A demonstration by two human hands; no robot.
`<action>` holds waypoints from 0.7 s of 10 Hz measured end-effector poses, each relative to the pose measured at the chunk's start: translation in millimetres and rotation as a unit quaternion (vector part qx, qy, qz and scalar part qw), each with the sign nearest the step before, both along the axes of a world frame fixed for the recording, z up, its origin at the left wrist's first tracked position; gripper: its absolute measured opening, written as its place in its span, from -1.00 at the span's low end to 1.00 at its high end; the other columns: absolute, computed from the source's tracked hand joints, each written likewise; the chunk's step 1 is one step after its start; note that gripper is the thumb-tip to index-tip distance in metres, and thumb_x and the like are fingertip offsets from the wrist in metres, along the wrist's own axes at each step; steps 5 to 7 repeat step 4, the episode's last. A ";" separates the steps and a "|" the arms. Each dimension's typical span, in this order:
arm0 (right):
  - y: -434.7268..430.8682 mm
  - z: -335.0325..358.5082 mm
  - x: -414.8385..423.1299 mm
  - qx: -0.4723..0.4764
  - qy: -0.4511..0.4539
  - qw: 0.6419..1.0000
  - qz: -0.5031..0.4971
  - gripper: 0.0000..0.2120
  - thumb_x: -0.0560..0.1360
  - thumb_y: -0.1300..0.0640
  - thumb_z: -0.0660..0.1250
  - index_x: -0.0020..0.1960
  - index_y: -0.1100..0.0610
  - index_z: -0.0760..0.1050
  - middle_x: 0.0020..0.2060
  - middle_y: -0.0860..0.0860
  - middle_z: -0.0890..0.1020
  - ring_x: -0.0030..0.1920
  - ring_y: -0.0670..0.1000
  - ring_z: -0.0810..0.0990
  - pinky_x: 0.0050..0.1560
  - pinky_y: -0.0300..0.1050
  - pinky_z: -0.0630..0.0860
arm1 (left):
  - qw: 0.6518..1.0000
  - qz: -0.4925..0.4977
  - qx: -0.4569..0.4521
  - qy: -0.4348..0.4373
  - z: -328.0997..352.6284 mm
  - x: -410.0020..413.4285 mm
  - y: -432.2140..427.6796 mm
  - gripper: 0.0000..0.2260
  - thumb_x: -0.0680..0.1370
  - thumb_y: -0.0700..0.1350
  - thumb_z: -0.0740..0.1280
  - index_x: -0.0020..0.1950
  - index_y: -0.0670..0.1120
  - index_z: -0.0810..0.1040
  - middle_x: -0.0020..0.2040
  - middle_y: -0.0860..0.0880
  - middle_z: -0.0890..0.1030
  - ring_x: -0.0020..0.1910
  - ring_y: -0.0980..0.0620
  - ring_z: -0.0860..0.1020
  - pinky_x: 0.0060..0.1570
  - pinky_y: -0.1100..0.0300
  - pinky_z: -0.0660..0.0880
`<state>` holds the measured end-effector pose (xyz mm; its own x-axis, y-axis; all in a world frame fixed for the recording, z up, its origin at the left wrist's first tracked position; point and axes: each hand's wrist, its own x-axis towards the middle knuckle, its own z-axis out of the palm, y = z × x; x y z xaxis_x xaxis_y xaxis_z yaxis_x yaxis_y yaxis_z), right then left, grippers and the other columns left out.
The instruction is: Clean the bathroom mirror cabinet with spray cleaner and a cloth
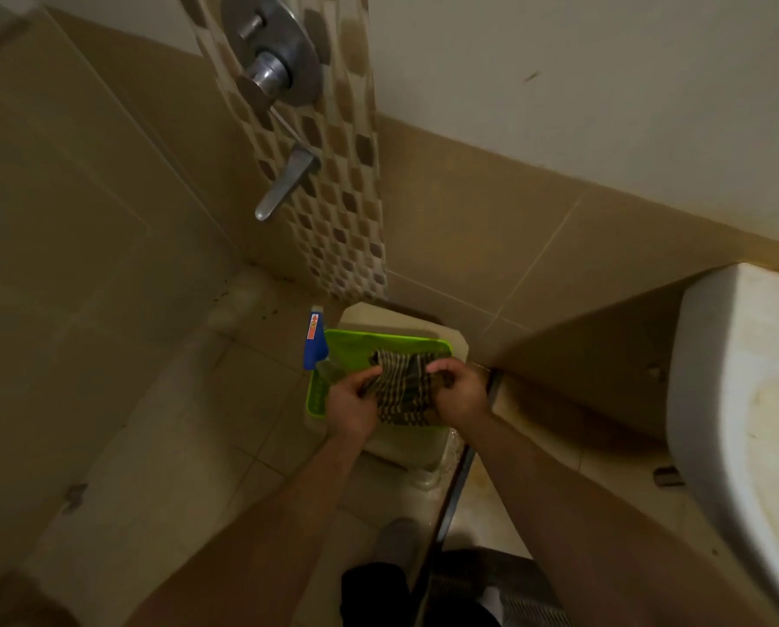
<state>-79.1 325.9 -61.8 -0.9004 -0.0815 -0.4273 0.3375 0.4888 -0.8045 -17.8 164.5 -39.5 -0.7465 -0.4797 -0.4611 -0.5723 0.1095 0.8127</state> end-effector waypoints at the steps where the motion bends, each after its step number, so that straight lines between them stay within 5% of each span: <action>1: -2.0 -28.6 -13.8 -0.009 -0.027 1.000 -0.002 -0.72 0.54 0.55 0.21 0.16 0.43 0.59 0.12 0.26 0.62 -0.05 0.01 0.64 0.05 -0.19 0.59 | 1.000 -0.004 -0.002 -0.013 -22.0 -5.3 -0.3 -0.61 0.58 -0.44 0.28 0.37 -0.19 0.59 0.35 -0.16 0.60 0.37 -0.15 0.53 0.38 -0.13 0.48; 2: -0.4 -39.8 -25.6 -0.035 -0.090 0.995 0.026 -0.62 0.55 0.60 0.13 0.31 0.47 0.48 0.13 0.28 0.55 -0.13 0.11 0.58 -0.28 -0.31 0.54 | 0.999 -0.039 -0.011 -0.023 -32.8 -9.0 -1.6 -0.58 0.60 -0.40 0.28 0.45 -0.18 0.52 0.39 -0.15 0.57 0.40 -0.15 0.50 0.43 -0.09 0.44; 3: 4.5 -40.0 -20.0 0.047 -0.099 0.993 0.053 -0.57 0.52 0.45 0.24 0.33 0.21 0.56 0.17 0.16 0.63 0.03 0.12 0.59 -0.23 -0.40 0.47 | 0.987 -0.133 -0.075 -0.051 -34.7 -3.4 4.5 -0.55 0.61 -0.33 0.31 0.51 -0.19 0.44 0.46 -0.18 0.50 0.44 -0.20 0.46 0.44 -0.03 0.39; 4: 12.9 -21.2 -9.3 0.095 -0.061 0.989 0.098 -0.56 0.54 0.29 0.28 0.40 0.13 0.51 0.27 0.15 0.62 0.21 0.15 0.61 0.05 -0.25 0.46 | 0.973 -0.196 -0.111 -0.042 -20.9 0.5 14.4 -0.55 0.61 -0.28 0.33 0.50 -0.23 0.40 0.48 -0.20 0.44 0.47 -0.21 0.40 0.46 -0.02 0.35; 7: 12.9 -21.2 -9.3 0.095 -0.061 0.989 0.098 -0.56 0.54 0.29 0.28 0.40 0.13 0.51 0.27 0.15 0.62 0.21 0.15 0.61 0.05 -0.25 0.46 | 0.973 -0.196 -0.111 -0.042 -20.9 0.5 14.4 -0.55 0.61 -0.28 0.33 0.50 -0.23 0.40 0.48 -0.20 0.44 0.47 -0.21 0.40 0.46 -0.02 0.35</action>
